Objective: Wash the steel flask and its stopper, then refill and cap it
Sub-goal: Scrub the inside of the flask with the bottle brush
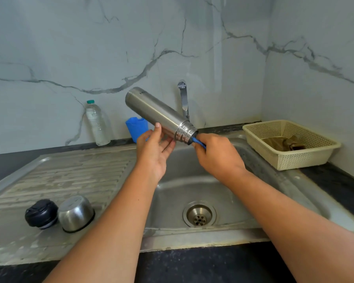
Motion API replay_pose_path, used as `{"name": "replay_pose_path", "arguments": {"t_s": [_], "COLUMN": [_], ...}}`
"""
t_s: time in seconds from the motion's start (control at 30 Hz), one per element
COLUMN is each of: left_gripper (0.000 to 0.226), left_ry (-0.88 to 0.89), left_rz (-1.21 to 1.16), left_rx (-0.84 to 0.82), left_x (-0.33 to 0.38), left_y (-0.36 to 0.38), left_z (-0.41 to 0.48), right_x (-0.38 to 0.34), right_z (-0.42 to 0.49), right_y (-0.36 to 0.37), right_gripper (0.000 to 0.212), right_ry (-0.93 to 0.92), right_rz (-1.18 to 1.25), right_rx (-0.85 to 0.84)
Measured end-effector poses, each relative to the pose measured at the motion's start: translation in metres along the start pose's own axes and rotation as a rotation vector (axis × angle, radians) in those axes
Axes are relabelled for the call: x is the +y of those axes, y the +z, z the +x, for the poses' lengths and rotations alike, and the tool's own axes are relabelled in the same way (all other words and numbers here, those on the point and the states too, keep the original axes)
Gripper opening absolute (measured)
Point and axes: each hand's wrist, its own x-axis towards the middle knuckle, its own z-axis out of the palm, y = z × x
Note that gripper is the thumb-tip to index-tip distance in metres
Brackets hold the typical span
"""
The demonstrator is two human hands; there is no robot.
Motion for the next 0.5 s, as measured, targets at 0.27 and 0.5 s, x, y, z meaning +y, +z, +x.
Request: {"name": "replay_pose_path", "arguments": {"t_s": [0.27, 0.5], "left_gripper": [0.059, 0.039], "left_ry": [-0.073, -0.039], "left_rz": [-0.233, -0.309], "left_rx": [0.008, 0.054], "left_x": [0.008, 0.023], "left_y": [-0.001, -0.019], "left_z": [-0.005, 0.005], "right_x": [-0.024, -0.025], "right_z": [-0.013, -0.013], "right_y": [0.011, -0.008], "right_gripper": [0.029, 0.026], "right_ry": [0.015, -0.034], "right_rz": [-0.145, -0.121], "right_rx": [-0.278, -0.452]}}
